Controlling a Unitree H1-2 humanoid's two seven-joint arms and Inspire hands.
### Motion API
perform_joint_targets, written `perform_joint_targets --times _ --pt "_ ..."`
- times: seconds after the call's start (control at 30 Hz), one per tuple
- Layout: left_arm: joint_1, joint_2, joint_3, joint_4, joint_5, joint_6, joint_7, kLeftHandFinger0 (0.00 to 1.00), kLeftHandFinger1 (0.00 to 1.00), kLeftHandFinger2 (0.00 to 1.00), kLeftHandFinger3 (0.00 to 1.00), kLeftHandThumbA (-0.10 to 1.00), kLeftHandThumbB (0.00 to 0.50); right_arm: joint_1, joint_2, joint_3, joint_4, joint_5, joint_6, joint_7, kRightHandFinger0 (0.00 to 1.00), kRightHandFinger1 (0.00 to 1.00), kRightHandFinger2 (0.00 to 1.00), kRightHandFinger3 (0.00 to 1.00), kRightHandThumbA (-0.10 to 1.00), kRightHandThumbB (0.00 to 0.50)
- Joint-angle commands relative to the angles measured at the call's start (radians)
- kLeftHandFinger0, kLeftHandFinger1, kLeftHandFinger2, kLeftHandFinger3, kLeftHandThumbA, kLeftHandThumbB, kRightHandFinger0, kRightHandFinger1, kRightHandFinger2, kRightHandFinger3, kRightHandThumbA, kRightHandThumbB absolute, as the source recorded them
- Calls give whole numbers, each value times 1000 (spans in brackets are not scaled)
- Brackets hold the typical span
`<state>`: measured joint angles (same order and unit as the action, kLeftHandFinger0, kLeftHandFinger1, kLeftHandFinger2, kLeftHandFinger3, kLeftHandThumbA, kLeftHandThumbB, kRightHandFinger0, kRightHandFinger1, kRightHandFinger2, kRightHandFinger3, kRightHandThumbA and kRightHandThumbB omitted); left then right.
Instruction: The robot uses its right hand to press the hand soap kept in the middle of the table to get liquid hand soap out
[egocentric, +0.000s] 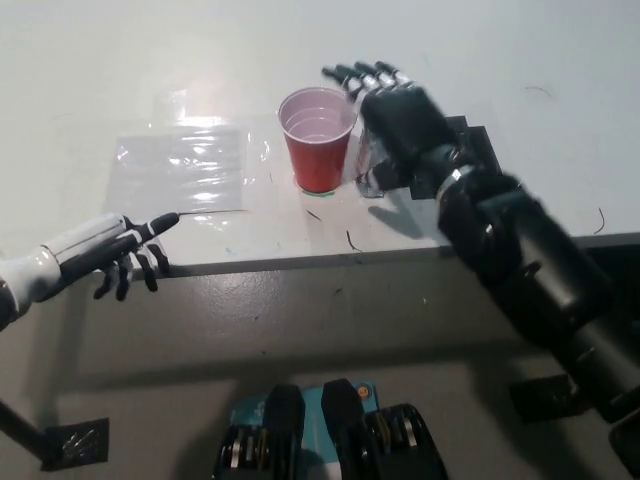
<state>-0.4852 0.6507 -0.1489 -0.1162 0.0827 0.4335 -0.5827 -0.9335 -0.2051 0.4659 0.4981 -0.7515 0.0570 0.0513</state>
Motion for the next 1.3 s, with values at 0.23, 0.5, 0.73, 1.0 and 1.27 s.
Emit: perform_joint_targets --times 0.23,0.5,0.73,1.0,1.27 --pt "15 30 6 -37 3 22 -4 108 193 345 621 1000 201 -223 -28 -108 -119 55 29 85 1000 1000 1000 1000 1000 372" --pt "29 31 9 -40 3 11 -2 125 191 347 610 1000 184 -210 -44 -158 -178 72 34 81 1000 1000 1000 1000 1000 385" --pt "55 21 33 -40 -21 18 5 133 207 367 617 1000 193 -128 -121 -242 -326 108 117 147 1000 1000 1000 1000 1000 408" --pt "89 38 47 -53 -8 -7 11 123 200 373 636 1000 192 26 -218 -357 -507 171 162 184 1000 1000 1000 1000 1000 408" --pt "110 33 75 -52 -15 -20 15 119 199 363 613 1000 218 225 -240 -466 -708 220 247 201 1000 1000 1000 1000 1000 394"
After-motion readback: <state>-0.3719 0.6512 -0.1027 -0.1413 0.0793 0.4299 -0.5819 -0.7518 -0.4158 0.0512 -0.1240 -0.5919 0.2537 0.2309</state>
